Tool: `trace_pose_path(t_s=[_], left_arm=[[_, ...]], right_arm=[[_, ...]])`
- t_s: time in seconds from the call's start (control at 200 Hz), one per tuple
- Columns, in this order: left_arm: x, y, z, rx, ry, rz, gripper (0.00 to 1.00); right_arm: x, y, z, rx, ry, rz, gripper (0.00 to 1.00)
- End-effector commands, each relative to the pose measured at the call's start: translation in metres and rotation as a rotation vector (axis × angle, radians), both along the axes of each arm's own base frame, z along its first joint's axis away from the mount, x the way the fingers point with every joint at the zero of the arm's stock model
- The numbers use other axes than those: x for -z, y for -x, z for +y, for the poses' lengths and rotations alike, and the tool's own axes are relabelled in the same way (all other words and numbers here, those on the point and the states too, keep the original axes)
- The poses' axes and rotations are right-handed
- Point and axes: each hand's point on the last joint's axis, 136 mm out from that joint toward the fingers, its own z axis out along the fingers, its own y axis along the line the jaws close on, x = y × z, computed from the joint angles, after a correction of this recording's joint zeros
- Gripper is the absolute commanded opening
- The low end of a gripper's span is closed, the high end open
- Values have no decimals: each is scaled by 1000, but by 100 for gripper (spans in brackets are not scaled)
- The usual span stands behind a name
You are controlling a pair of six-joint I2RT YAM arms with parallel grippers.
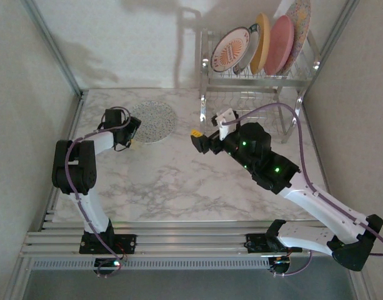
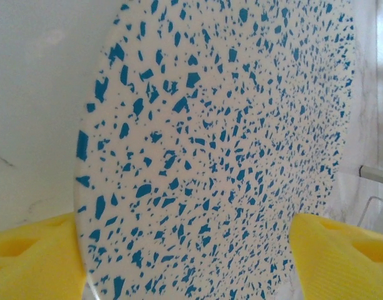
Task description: Unload the plates from the dish rack
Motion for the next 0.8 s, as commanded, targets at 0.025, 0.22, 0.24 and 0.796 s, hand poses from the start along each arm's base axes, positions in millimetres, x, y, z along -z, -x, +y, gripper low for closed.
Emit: trace_pose_path(t_s=[0.025, 0.22, 0.24, 0.796], left_arm=[[-17, -1, 7, -8, -37, -10, 83], [-27, -1, 7, -8, -35, -24, 86], [-27, 0, 6, -7, -35, -22, 87], [-205, 21, -52, 53, -34, -441, 90]], right_arm=[[-50, -10, -32, 163, -11, -110, 94], [-96, -27, -83, 378, -24, -160, 93], [-102, -29, -91, 410, -27, -163, 92], [-160, -147, -264, 879, -356, -60, 80]])
